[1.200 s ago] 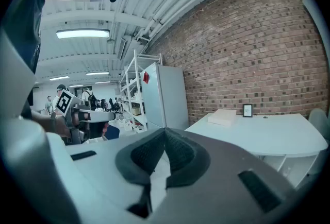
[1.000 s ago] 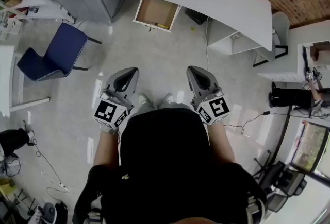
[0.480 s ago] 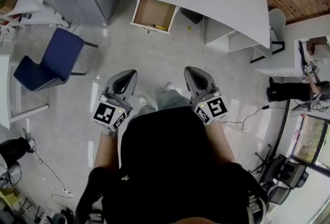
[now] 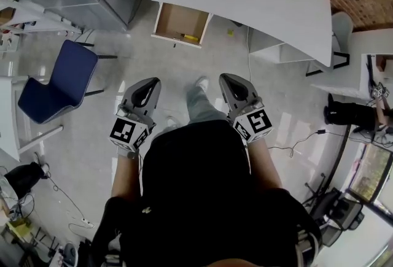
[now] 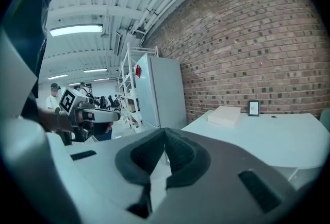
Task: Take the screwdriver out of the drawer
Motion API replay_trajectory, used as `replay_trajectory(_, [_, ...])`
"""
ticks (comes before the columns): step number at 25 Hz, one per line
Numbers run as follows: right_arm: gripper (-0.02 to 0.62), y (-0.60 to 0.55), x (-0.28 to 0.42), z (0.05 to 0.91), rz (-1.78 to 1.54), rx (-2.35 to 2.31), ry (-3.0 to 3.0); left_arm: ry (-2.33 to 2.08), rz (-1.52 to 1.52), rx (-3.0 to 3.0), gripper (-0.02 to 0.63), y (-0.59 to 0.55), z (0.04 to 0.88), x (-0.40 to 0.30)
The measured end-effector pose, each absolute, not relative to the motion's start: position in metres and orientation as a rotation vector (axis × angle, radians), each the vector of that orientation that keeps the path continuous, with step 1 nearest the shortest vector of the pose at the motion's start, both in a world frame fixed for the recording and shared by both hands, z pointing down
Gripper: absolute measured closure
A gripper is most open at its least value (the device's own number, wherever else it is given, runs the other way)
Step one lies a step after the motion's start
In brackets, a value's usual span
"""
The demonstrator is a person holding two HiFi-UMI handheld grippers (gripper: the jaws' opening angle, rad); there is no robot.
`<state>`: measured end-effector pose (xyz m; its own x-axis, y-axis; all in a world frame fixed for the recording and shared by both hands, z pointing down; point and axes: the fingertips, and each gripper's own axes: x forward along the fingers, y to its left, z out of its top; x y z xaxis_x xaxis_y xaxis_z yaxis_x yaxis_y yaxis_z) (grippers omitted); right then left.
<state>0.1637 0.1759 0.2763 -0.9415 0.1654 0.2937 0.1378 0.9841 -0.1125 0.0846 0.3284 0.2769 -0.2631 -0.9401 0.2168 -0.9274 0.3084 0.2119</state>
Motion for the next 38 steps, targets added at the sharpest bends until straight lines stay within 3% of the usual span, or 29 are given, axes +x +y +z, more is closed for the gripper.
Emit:
replay_trajectory(16, [0.584,0.019,0.075,0.312,0.229,-0.209,-2.750,-2.120,0.264,1.673,0.600,0.159,0.317,-0.016])
replay_trajectory(26, [0.584,-0.001,0.041,0.328,0.288,0.008,-2.714,-1.872,0.447,1.787,0.598,0.125,0.361,-0.060])
replay_trajectory(38, [0.584,0.003,0.015,0.362,0.400,0.512,-2.590,-1.373,0.766,2.005,0.597,0.113,0.468,-0.113])
